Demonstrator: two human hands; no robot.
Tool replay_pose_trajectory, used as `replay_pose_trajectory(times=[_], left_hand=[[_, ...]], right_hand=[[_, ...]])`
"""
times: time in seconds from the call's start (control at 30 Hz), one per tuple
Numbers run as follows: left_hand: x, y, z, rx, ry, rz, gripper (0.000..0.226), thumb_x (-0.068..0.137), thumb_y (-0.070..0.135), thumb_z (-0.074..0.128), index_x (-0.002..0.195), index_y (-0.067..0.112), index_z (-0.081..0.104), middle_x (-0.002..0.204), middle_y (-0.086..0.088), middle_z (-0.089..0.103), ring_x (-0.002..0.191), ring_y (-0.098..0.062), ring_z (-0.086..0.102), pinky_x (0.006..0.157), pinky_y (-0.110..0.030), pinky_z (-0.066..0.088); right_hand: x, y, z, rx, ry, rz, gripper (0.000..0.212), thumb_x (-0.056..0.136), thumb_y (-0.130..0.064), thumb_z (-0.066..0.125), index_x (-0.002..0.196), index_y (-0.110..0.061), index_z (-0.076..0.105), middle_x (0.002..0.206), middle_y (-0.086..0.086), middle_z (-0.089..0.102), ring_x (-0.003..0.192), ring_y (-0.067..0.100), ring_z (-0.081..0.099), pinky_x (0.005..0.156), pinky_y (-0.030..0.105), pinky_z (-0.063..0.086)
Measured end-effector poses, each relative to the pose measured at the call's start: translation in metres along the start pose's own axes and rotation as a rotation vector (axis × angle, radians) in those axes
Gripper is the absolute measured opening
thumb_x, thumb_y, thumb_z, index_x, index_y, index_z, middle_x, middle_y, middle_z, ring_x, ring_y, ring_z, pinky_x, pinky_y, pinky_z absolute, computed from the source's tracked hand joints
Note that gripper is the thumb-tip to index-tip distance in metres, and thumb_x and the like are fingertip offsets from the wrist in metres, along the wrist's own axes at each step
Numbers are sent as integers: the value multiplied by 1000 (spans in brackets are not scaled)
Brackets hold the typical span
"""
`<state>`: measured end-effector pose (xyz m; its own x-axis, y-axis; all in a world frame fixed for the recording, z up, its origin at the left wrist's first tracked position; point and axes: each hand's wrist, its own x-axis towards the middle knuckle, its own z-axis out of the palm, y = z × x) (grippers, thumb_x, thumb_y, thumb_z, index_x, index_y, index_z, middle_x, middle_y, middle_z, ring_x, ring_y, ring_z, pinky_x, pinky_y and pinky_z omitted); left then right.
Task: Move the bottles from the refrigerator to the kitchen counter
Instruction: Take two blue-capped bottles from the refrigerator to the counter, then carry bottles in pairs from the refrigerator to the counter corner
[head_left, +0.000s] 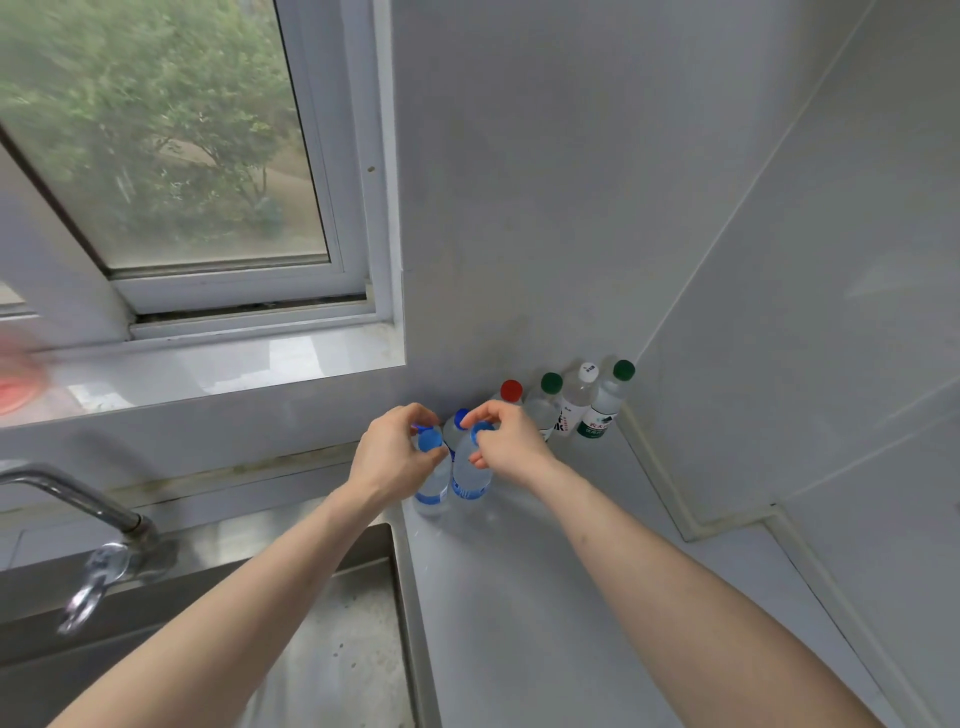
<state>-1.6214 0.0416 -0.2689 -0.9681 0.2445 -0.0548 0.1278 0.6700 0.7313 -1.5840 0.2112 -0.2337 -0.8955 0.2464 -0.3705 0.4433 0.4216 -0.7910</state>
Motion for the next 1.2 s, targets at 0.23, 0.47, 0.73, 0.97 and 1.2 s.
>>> replay_pose_trajectory(times=[0.23,0.47,0.73,0.97,1.2], left_hand=[[-9,-4,-2,-13,27,15,18,91,23,73,109,27,72,112,8,71,96,-13,67,82,-32,58],[-16,-4,-7,62,18,73,29,93,15,68,121,25,71,125,6,68,105,-17,66,88,-32,55],[-39,-19,-12,224,-119,150,57,96,20,62,149,33,46,158,11,37,137,-16,47,104,-32,48],[-79,-37,-8,237,-225,151,75,98,20,58,160,38,19,167,10,18,146,-21,34,109,-37,45],[-124,-50,-8,185,-253,151,51,96,23,64,142,37,49,158,8,36,137,-18,44,110,-34,41]], right_hand=[[3,13,8,20,-36,38,47,91,9,41,116,-21,68,118,-6,53,91,20,75,86,40,63],[4,27,8,-67,-76,-23,63,87,6,50,136,-34,59,143,1,48,120,26,63,99,47,58],[-19,45,12,-146,-57,-65,86,92,5,52,164,-32,23,167,-8,23,134,24,53,114,39,45],[-67,57,31,14,-1,-81,85,93,-2,48,161,-45,21,167,-21,19,119,16,57,105,37,48],[-151,73,35,68,17,36,71,100,-14,50,159,-45,28,150,-10,43,104,-2,61,87,20,54]])
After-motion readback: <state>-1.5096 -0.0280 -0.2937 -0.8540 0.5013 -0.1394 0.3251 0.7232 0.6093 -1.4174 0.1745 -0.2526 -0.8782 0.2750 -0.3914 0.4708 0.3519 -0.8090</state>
